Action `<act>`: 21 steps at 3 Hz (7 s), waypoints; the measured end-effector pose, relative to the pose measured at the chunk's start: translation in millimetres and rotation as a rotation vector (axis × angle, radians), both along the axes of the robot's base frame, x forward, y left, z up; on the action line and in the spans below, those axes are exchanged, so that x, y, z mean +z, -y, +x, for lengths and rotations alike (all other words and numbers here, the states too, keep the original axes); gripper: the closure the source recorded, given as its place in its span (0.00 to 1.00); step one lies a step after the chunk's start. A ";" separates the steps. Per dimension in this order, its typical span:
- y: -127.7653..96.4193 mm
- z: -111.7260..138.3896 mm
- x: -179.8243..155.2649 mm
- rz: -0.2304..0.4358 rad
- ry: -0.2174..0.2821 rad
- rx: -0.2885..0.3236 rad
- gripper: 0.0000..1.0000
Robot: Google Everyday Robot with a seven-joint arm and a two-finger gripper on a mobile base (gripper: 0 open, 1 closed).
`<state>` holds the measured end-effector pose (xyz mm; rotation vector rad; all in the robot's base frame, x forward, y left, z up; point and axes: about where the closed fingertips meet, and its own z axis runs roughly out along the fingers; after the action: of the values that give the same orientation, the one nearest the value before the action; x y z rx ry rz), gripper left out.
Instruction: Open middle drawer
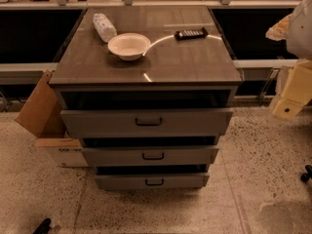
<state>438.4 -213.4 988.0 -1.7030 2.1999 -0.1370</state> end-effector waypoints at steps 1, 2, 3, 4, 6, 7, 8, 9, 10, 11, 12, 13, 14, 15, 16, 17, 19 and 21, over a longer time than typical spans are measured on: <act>0.0 0.0 0.0 0.000 0.000 0.000 0.00; -5.2 -3.7 -26.3 0.035 -0.018 0.028 0.00; -21.8 -16.9 -79.2 0.122 -0.061 0.071 0.00; -44.8 -42.5 -145.0 0.225 -0.151 0.093 0.00; -51.1 -38.3 -193.2 0.193 -0.172 0.134 0.00; -56.0 -29.4 -249.3 0.171 -0.171 0.183 0.00; -69.8 -18.7 -317.2 0.195 -0.182 0.239 0.00; -69.8 -18.7 -317.2 0.195 -0.182 0.239 0.00; -72.4 -15.7 -330.0 0.159 -0.170 0.246 0.00; -80.5 3.8 -380.9 0.100 -0.136 0.321 0.00; -86.3 18.4 -429.7 0.098 -0.140 0.369 0.00; -86.3 18.4 -429.8 0.098 -0.140 0.369 0.00; -86.3 28.1 -449.6 0.081 -0.138 0.363 0.00; -84.3 47.4 -484.3 0.046 -0.109 0.376 0.00; -83.5 69.3 -510.8 0.037 -0.053 0.392 0.00; -82.2 88.3 -528.2 0.050 0.000 0.395 0.00; -81.4 129.2 -550.6 0.070 0.070 0.415 0.00; -87.8 154.1 -570.7 0.082 0.054 0.436 0.00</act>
Offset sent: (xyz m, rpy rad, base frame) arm -0.0116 0.0148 -0.0886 0.1126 0.0732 0.0898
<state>592.4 -125.6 417.3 -2.0548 1.7219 0.0180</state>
